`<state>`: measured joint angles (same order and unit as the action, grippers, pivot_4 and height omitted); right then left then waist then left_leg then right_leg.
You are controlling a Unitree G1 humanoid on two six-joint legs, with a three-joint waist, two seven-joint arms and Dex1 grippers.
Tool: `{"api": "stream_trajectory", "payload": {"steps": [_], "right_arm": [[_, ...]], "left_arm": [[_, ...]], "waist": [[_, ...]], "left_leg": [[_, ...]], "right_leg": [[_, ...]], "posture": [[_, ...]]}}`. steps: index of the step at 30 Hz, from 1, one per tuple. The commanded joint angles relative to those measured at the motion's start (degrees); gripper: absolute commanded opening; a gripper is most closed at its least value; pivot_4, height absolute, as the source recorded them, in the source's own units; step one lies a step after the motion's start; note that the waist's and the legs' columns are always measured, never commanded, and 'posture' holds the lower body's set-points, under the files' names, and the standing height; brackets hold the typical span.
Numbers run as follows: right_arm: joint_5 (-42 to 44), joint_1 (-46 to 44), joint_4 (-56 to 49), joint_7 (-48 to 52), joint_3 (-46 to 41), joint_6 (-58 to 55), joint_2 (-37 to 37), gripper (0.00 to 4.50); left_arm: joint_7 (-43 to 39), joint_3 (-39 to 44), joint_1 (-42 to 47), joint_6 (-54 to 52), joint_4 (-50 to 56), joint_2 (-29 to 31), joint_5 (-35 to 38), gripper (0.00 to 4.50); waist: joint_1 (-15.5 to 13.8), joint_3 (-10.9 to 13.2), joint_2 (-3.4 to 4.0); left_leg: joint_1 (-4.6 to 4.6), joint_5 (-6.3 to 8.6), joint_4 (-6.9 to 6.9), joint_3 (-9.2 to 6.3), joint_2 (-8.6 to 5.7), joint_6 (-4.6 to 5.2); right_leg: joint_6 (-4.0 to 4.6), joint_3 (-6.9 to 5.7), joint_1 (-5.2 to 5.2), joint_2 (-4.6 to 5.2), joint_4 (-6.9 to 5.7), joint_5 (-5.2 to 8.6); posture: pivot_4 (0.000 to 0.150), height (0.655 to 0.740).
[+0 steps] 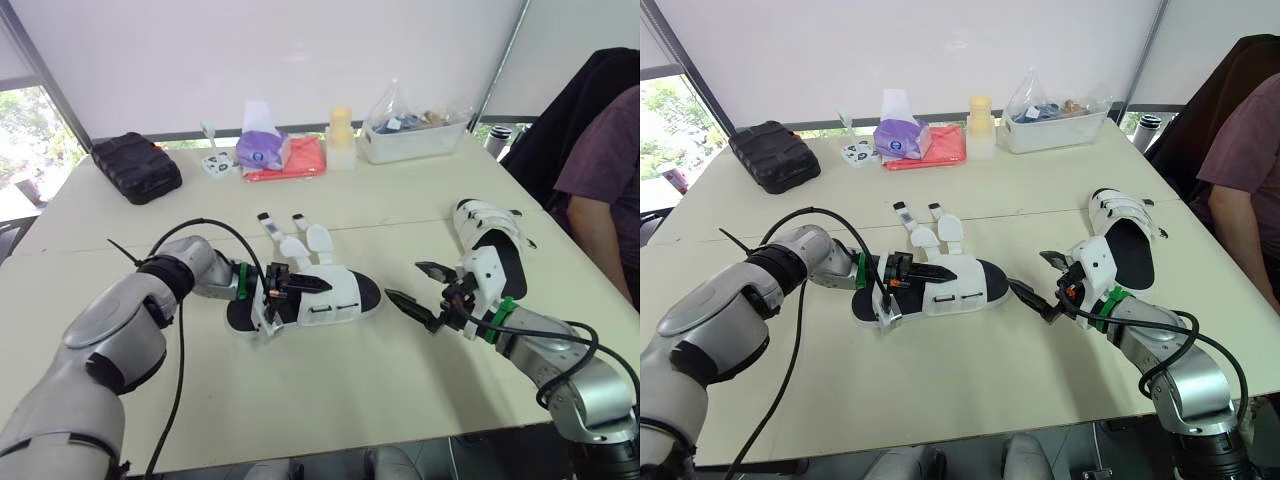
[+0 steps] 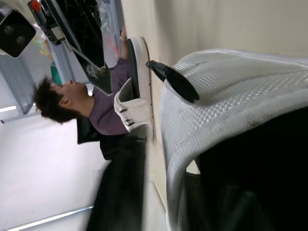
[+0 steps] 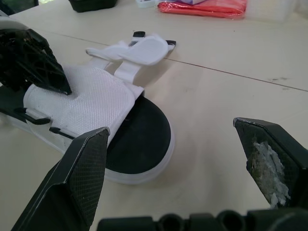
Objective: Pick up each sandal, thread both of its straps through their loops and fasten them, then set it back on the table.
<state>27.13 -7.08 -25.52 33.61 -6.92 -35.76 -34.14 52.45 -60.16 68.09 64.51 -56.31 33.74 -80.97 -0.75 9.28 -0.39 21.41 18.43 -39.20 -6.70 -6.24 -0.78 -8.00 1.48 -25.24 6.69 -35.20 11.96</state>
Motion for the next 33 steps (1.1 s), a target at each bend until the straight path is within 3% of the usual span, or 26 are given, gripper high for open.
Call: {"api": "stream_trajectory", "payload": {"steps": [1,3,13,24,28,33], "right_arm": [[-0.49,-0.36,-0.51,0.08,-0.05,1.66,0.26,4.5],[-0.64,-0.67,-0.21,0.09,0.19,1.82,0.29,4.5],[-1.2,-1.33,0.99,1.05,1.17,2.5,0.59,4.5],[-2.04,-2.8,4.11,4.88,3.13,4.73,-0.14,4.5],[-2.93,-3.73,6.49,7.65,3.57,7.29,-1.16,3.19],[-5.73,-6.23,11.08,11.38,5.64,10.81,-2.57,0.54]], "left_arm": [[1.18,-0.33,0.9,0.28,0.35,0.67,0.2,3.52],[0.92,0.03,0.81,-0.11,0.15,0.82,0.52,4.47],[-0.33,1.19,-0.88,1.18,2.56,5.39,2.04,4.47],[-6.04,6.81,-7.33,5.38,10.22,15.6,7.99,4.47],[-12.45,13.9,-10.43,8.79,9.88,19.42,18.77,4.5],[-26.66,23.75,-12.02,5.8,4.39,19.42,36.74,4.5]], "waist": [[-0.01,0.0,0.0],[-0.02,-0.02,-0.01],[0.08,-0.04,-0.05],[0.19,-0.04,-0.05],[0.34,-0.04,-0.05],[0.02,-0.05,-0.06]], "left_leg": [[0.0,0.0,0.0,0.0,0.0,0.0],[0.0,0.0,0.0,0.0,0.0,0.0],[-0.01,0.0,0.0,-0.01,0.01,0.0],[-0.02,0.0,0.0,-0.03,0.04,0.0],[-0.01,0.0,0.0,-0.07,0.06,0.0],[-0.02,0.0,-0.03,-0.09,0.07,0.0]], "right_leg": [[0.0,0.0,0.0,0.0,0.0,0.0],[0.0,0.0,0.0,0.0,0.0,0.0],[0.0,0.0,-0.02,-0.01,-0.01,0.0],[0.0,0.0,-0.07,-0.02,-0.03,0.0],[0.0,0.0,-0.11,-0.01,-0.07,0.0],[0.0,-0.01,-0.08,0.05,-0.08,0.0]], "posture": [[0.15,0.74],[0.15,0.74],[0.15,0.74],[0.15,0.74],[0.15,0.74],[0.15,0.74]]}}
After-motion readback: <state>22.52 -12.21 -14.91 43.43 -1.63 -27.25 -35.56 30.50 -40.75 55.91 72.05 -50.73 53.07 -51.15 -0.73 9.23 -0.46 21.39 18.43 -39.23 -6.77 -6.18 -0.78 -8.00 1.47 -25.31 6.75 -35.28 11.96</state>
